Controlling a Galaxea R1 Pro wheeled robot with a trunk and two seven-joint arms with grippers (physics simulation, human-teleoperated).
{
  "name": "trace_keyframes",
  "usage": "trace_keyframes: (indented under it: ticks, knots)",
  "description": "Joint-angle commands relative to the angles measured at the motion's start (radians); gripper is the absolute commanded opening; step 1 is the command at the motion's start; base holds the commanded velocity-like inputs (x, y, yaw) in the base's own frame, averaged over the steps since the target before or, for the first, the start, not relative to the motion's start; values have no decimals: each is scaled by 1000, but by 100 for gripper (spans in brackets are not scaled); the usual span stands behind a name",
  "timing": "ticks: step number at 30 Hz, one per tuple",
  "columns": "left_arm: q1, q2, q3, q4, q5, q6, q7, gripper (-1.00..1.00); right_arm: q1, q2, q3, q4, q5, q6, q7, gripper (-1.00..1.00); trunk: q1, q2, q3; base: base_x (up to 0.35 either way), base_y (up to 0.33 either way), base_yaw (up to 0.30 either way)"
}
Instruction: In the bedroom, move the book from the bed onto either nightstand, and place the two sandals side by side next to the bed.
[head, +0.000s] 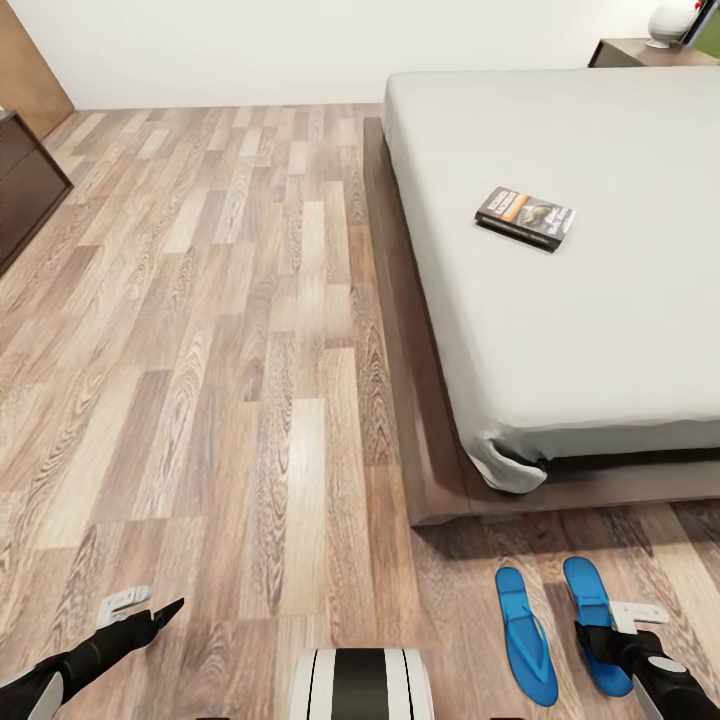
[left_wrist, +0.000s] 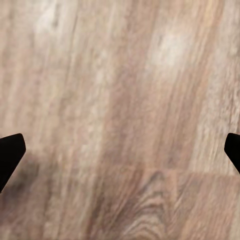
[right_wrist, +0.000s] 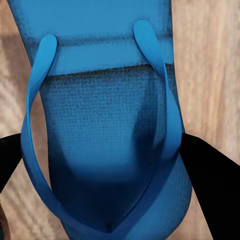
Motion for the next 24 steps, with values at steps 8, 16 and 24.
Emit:
trace_keyframes:
  ticks: [8,16,24]
  knots:
    - [-1,0,7,0,3,10,-6,100,0,1,-5,-1,5,6,6,-100,0,0,-1,-57,128,0]
    - [-1,0,7,0,3,10,-6,100,0,1,-5,-1,6,6,6,-100,0,0,-1,-4,10,0]
    - [-1,0,6,0,3,10,-4,100,0,1,-5,-1,6,6,6,-100,3,-2,-31,0,0,0]
